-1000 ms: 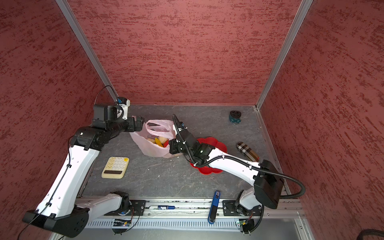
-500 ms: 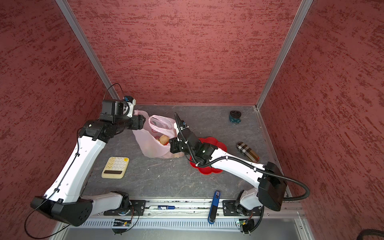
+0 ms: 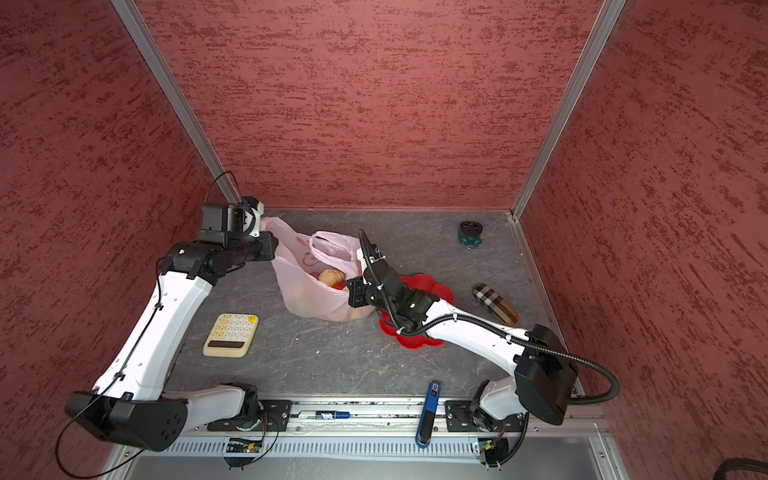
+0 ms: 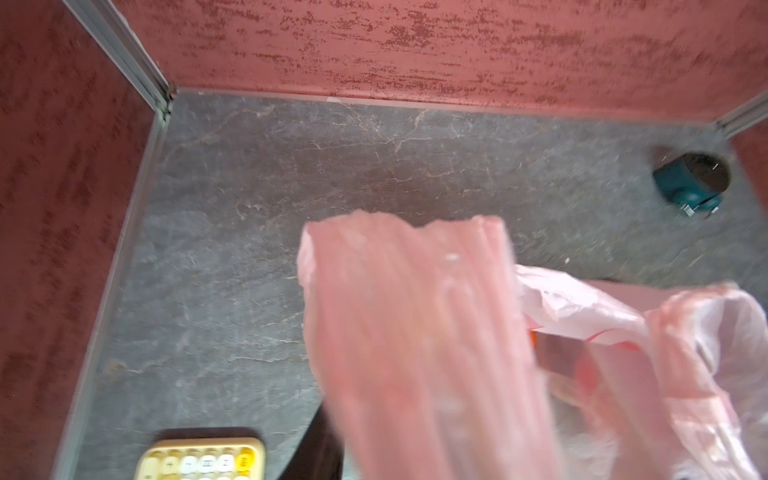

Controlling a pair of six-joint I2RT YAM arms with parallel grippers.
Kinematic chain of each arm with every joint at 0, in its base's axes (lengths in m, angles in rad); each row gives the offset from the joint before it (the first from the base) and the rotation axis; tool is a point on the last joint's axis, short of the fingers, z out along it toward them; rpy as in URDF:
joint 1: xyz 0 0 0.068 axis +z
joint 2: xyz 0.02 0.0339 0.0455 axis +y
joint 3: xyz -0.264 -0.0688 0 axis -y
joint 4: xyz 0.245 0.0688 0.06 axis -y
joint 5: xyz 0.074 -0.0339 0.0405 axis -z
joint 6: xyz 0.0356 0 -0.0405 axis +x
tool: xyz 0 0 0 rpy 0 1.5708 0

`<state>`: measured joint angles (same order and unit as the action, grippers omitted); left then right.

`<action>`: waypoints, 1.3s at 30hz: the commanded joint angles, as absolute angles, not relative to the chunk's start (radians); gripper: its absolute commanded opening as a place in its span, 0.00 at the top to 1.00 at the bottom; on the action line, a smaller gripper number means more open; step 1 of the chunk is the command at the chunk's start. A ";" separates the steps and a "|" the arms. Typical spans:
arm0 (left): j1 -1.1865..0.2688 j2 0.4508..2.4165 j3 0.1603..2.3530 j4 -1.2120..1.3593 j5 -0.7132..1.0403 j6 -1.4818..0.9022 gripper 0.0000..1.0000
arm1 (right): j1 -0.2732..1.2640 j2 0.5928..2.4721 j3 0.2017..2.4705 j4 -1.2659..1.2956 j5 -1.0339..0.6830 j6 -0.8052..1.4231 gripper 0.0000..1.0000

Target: Take the fake fruits out of the plastic bag

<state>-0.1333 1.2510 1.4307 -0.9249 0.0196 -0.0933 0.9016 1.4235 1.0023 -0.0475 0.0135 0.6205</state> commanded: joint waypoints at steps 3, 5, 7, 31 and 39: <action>-0.114 1.223 1.344 -0.956 0.116 -0.223 0.79 | 0.881 1.407 0.922 0.081 -0.060 0.625 0.92; -0.106 1.213 1.288 -0.969 0.120 -0.269 0.81 | 0.873 1.411 0.891 0.114 -0.085 0.643 0.92; -0.091 1.199 1.230 -0.981 0.120 -0.315 0.83 | 0.865 1.413 0.857 0.149 -0.100 0.662 0.92; 0.143 1.339 1.043 -0.915 0.302 -0.330 0.83 | 0.707 1.448 0.698 0.302 -0.182 0.810 0.89; 0.155 1.407 1.042 -0.867 0.348 -0.338 0.82 | 0.697 1.502 0.704 0.317 -0.222 0.816 0.85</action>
